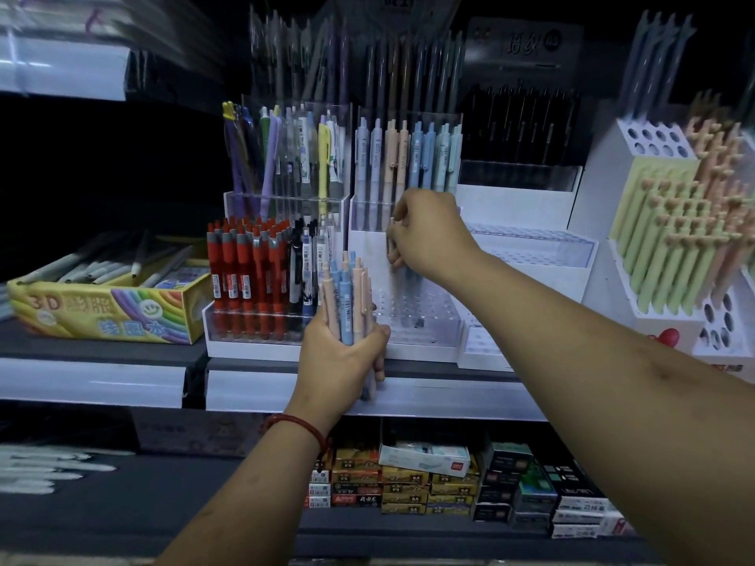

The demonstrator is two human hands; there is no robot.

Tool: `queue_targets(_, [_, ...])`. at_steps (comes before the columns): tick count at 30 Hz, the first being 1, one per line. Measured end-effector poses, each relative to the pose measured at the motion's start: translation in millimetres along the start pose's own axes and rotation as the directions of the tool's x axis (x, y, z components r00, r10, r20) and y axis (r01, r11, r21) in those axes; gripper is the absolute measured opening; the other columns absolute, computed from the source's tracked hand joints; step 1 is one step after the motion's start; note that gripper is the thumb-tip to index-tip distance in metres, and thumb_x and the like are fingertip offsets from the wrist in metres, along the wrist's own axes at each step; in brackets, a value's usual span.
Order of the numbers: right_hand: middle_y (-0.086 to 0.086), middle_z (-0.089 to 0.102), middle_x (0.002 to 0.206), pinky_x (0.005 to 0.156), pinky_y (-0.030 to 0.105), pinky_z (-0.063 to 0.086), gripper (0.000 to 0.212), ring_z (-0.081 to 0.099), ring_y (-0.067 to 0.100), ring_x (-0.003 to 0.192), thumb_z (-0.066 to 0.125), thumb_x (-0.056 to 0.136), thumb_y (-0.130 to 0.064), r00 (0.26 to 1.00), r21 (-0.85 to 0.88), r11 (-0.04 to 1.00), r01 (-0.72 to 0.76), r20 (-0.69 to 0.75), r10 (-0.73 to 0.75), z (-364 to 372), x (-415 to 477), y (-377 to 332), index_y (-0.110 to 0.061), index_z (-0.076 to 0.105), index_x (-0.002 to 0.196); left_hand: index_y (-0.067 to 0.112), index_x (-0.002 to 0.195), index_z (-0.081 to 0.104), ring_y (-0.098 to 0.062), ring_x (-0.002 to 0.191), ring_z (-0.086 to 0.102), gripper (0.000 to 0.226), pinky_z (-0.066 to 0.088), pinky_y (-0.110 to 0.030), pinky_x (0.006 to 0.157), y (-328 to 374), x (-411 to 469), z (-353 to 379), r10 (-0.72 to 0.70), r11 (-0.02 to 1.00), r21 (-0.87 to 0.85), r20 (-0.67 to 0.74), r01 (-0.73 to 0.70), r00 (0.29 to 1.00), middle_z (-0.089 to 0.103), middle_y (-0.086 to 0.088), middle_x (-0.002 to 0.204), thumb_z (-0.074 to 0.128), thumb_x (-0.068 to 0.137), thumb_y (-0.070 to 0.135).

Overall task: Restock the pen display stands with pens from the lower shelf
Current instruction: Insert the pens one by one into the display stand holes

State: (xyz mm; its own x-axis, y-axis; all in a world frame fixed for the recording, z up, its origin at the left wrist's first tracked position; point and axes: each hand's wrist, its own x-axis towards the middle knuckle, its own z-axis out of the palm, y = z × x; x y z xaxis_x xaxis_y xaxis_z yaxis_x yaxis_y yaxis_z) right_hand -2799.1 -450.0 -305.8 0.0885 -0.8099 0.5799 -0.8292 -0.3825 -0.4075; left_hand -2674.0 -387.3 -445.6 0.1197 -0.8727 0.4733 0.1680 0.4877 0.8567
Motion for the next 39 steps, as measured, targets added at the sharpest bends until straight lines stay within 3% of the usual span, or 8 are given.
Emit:
queue_targets(5, [0.019, 0.069, 0.081, 0.061, 0.046, 0.064, 0.007, 0.072, 0.032, 0.061, 0.062, 0.087, 0.005, 0.999, -0.059, 0.997, -0.044, -0.001, 0.044, 1, 6, 0, 0.004, 0.066, 0.08, 0.007, 0.097, 0.06, -0.029, 0.048, 0.054, 0.017, 0.053, -0.04, 0.052, -1, -1, 0, -0.009, 1.0, -0.001, -0.003, 0.009, 1.0, 0.059, -0.013, 0.059, 0.071, 0.091, -0.004])
queue_targets(12, [0.016, 0.059, 0.103, 0.069, 0.033, 0.048, 0.02, 0.061, 0.033, 0.091, 0.064, 0.094, -0.005, 1.0, -0.233, 0.972, 0.028, 0.012, -0.026, -9, 0, -9, -0.002, 0.054, 0.111, 0.008, 0.097, 0.06, -0.029, 0.049, 0.054, 0.018, 0.053, -0.04, 0.053, 1, -1, 1, -0.022, 1.0, -0.002, -0.008, 0.022, 1.0, 0.06, -0.012, 0.06, 0.073, 0.089, -0.002])
queue_targets(17, [0.022, 0.066, 0.099, 0.076, 0.049, 0.062, 0.042, 0.07, 0.036, 0.083, 0.071, 0.092, -0.021, 0.994, -0.092, 0.995, 0.027, 0.111, -0.016, -15, -16, -6, -0.004, 0.049, 0.123, 0.006, 0.101, 0.059, -0.029, 0.048, 0.054, 0.018, 0.054, -0.04, 0.052, 0, 0, 1, -0.026, 0.999, 0.019, -0.011, 0.026, 1.0, 0.06, -0.011, 0.058, 0.072, 0.091, -0.002])
queue_targets(21, [0.016, 0.071, 0.092, 0.077, 0.046, 0.063, 0.032, 0.074, 0.03, 0.078, 0.068, 0.095, -0.019, 0.992, 0.027, 0.998, 0.059, 0.109, -0.061, -19, -36, -4, -0.007, 0.056, 0.122, 0.008, 0.096, 0.06, -0.029, 0.047, 0.055, 0.017, 0.055, -0.042, 0.051, 1, 0, 1, -0.036, 0.999, 0.038, -0.014, 0.036, 0.999, 0.059, -0.011, 0.057, 0.073, 0.09, -0.001])
queue_targets(24, [0.014, 0.074, 0.082, 0.065, 0.043, 0.065, 0.015, 0.075, 0.024, 0.058, 0.066, 0.099, -0.018, 0.987, 0.267, 0.963, 0.04, 0.137, -0.079, -29, -55, -16, -0.004, 0.065, 0.103, 0.006, 0.093, 0.058, -0.028, 0.045, 0.055, 0.017, 0.054, -0.04, 0.049, 3, -2, 1, -0.036, 0.997, 0.061, -0.016, 0.037, 0.999, 0.058, -0.011, 0.054, 0.073, 0.09, -0.001])
queue_targets(27, [0.02, 0.071, 0.075, 0.052, 0.04, 0.06, 0.032, 0.072, 0.033, 0.055, 0.067, 0.099, -0.026, 0.966, 0.485, 0.874, -0.012, 0.232, -0.116, -38, -72, -29, 0.005, 0.067, 0.091, 0.006, 0.091, 0.056, -0.029, 0.042, 0.056, 0.018, 0.053, -0.038, 0.045, 7, -2, 2, -0.029, 0.996, 0.089, -0.017, 0.03, 0.999, 0.059, -0.011, 0.053, 0.073, 0.09, -0.001])
queue_targets(34, [0.028, 0.069, 0.075, 0.057, 0.043, 0.063, 0.018, 0.072, 0.043, 0.064, 0.076, 0.087, 0.003, 0.948, 0.55, 0.828, -0.107, 0.308, -0.082, -36, -80, -30, 0.009, 0.061, 0.095, 0.007, 0.1, 0.059, -0.028, 0.043, 0.058, 0.019, 0.052, -0.035, 0.043, 11, -3, 3, 0.004, 0.992, 0.129, 0.005, -0.005, 1.0, 0.061, -0.002, 0.055, 0.072, 0.089, -0.002])
queue_targets(39, [0.022, 0.071, 0.067, 0.058, 0.038, 0.062, 0.008, 0.07, 0.035, 0.059, 0.074, 0.087, 0.006, 0.978, 0.595, 0.797, -0.102, 0.206, -0.029, -36, -78, -32, 0.007, 0.065, 0.087, 0.005, 0.105, 0.06, -0.028, 0.046, 0.062, 0.029, 0.054, -0.037, 0.048, 9, -1, 0, -0.012, 0.987, 0.162, 0.003, 0.012, 1.0, 0.064, -0.005, 0.055, 0.08, 0.085, 0.007])
